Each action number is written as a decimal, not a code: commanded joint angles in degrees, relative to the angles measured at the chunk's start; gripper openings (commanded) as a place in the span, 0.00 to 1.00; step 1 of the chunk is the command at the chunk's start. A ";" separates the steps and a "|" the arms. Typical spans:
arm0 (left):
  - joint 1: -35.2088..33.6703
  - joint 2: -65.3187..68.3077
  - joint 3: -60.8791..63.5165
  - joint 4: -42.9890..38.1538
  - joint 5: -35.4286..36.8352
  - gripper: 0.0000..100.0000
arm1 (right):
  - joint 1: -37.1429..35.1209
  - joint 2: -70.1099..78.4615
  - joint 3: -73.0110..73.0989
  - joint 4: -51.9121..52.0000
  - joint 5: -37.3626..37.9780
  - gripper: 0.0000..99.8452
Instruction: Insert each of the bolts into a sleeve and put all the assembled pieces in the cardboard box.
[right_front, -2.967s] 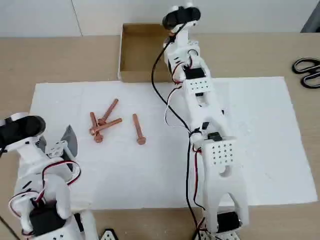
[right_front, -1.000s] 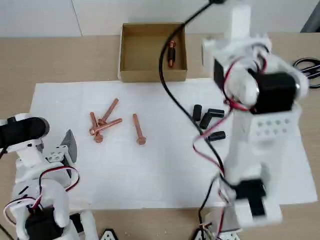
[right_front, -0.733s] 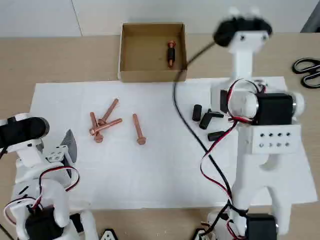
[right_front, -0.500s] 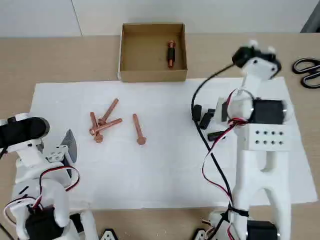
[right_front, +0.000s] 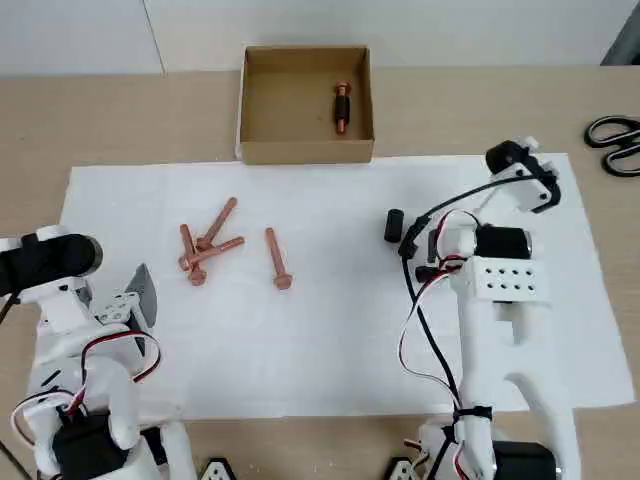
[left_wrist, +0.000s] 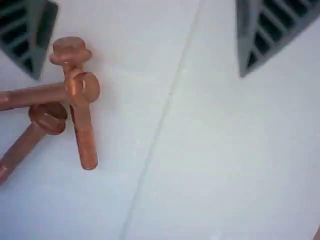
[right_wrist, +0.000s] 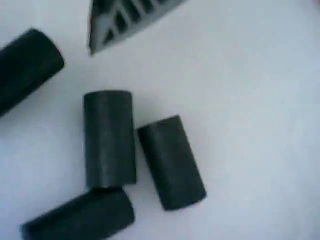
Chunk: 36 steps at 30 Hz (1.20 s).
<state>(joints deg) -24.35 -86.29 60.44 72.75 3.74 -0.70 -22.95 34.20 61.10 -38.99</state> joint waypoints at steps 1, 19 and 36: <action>0.35 -0.35 -0.31 -0.18 -0.09 0.24 | 0.22 -1.54 2.29 -6.29 -1.41 0.22; 0.35 -0.35 -0.31 -0.35 -0.09 0.24 | 0.13 1.27 10.90 -16.31 -1.49 0.22; 0.35 -0.35 -0.22 -0.18 -0.18 0.24 | -3.21 11.74 10.73 -22.73 -4.48 0.20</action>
<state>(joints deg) -24.35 -86.29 60.44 72.75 3.74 -2.29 -11.34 45.45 39.74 -43.03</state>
